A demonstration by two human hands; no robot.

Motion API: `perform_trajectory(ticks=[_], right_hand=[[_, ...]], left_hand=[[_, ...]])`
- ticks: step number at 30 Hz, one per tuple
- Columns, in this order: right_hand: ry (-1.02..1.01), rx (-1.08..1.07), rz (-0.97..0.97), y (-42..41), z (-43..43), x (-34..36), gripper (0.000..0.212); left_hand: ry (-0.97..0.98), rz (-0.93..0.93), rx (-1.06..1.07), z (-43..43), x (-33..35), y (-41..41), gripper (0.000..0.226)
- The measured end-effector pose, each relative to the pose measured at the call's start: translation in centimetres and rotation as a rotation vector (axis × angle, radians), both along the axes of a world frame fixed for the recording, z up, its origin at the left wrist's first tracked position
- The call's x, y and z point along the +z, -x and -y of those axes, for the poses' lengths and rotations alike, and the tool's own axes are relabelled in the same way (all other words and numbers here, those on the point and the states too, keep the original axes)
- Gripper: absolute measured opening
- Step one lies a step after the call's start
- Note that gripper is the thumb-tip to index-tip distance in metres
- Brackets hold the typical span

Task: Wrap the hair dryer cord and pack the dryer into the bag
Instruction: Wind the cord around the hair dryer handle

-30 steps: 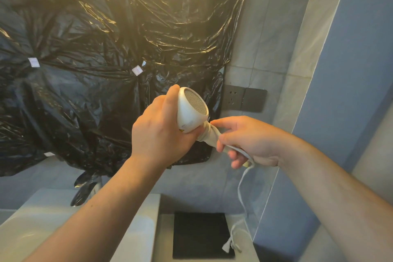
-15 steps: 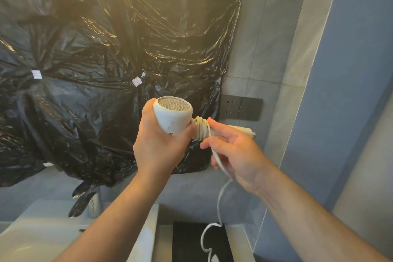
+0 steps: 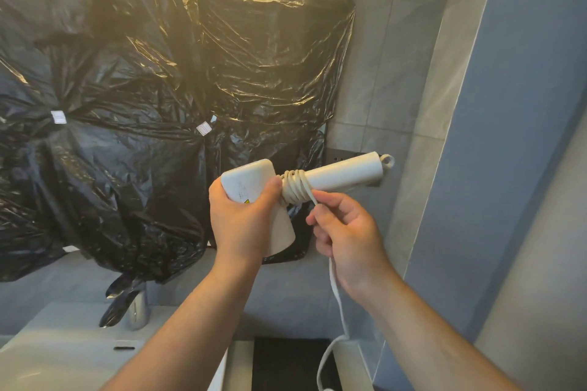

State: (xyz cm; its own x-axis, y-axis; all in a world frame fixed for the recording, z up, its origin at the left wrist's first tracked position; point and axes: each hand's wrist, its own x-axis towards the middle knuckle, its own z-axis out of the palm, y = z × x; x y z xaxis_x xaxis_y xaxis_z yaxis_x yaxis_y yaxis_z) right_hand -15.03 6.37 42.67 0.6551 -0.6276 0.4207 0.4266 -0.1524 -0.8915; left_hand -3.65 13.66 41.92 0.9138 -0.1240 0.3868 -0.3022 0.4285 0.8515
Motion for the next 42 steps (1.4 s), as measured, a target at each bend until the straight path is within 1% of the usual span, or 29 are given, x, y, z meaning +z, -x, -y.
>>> perform_trajectory(ticks=[3, 6, 9, 12, 14, 16, 17, 18, 20, 23, 25, 26, 29, 32, 35, 37, 38, 40, 42], right_hand=[[-0.058, 0.067, -0.027, 0.0, 0.7, 0.2, 0.015], [-0.054, 0.083, -0.096, 0.0, 1.6, 0.2, 0.021], [-0.044, 0.172, -0.18, 0.4, 2.7, 0.8, 0.021], [0.034, 0.276, -0.278, 1.1, 3.4, 1.3, 0.019], [0.055, 0.366, -0.349, 1.6, 4.0, 1.5, 0.017], [-0.029, 0.487, -0.477, 1.8, 4.4, 2.1, 0.011], [-0.035, 0.528, -0.548, 1.9, 4.6, 2.6, 0.009], [0.046, 0.527, -0.621, 2.0, 4.7, 3.0, 0.013], [0.287, 0.509, -0.743, 2.2, 4.7, 3.4, 0.017], [0.434, 0.498, -0.851, 2.1, 4.5, 3.4, 0.017], [0.54, 0.392, -0.936, 1.6, 4.5, 3.4, 0.016], [0.554, 0.333, -0.959, 1.3, 4.5, 3.4, 0.015], [0.549, 0.161, -0.962, 0.5, 4.1, 3.2, 0.019], [0.496, 0.032, -0.937, 0.0, 3.8, 3.2, 0.022], [0.537, -0.099, -0.989, -0.3, 3.6, 3.8, 0.019], [0.53, -0.18, -0.992, -0.5, 3.6, 4.3, 0.016], [0.497, -0.208, -0.97, -0.5, 3.7, 4.5, 0.014], [0.346, -0.223, -0.867, -0.6, 3.8, 4.8, 0.01], [0.199, -0.217, -0.759, -0.6, 3.9, 5.0, 0.01]], left_hand=[[0.005, -0.077, -0.101, -0.3, 0.1, -0.2, 0.052], [0.006, -0.111, -0.237, -0.8, 0.6, -0.3, 0.054], [-0.055, -0.069, -0.363, -1.5, 0.9, -0.7, 0.047], [-0.164, -0.022, -0.508, -2.3, 1.0, -1.2, 0.039], [-0.257, -0.001, -0.587, -2.9, 1.1, -1.7, 0.044], [-0.34, 0.05, -0.675, -3.4, 1.3, -2.4, 0.051], [-0.378, 0.089, -0.7, -3.6, 1.5, -2.8, 0.054], [-0.419, 0.134, -0.706, -3.8, 1.7, -3.2, 0.057], [-0.511, 0.25, -0.667, -4.1, 2.3, -3.6, 0.062], [-0.652, 0.479, -0.572, -4.0, 3.3, -3.5, 0.061], [-0.736, 0.583, -0.488, -3.9, 3.6, -3.2, 0.06], [-0.767, 0.616, -0.438, -3.8, 3.6, -3.0, 0.063], [-0.855, 0.679, -0.261, -3.8, 3.6, -2.4, 0.071], [-0.892, 0.789, -0.076, -4.0, 3.7, -1.4, 0.072], [-0.845, 0.91, 0.066, -3.8, 3.4, -0.4, 0.079], [-0.799, 0.922, 0.138, -3.6, 3.1, -0.2, 0.083], [-0.773, 0.912, 0.171, -3.5, 2.9, -0.1, 0.085], [-0.699, 0.913, 0.248, -3.3, 2.5, -0.1, 0.088], [-0.621, 0.928, 0.318, -3.1, 2.2, 0.1, 0.089]])
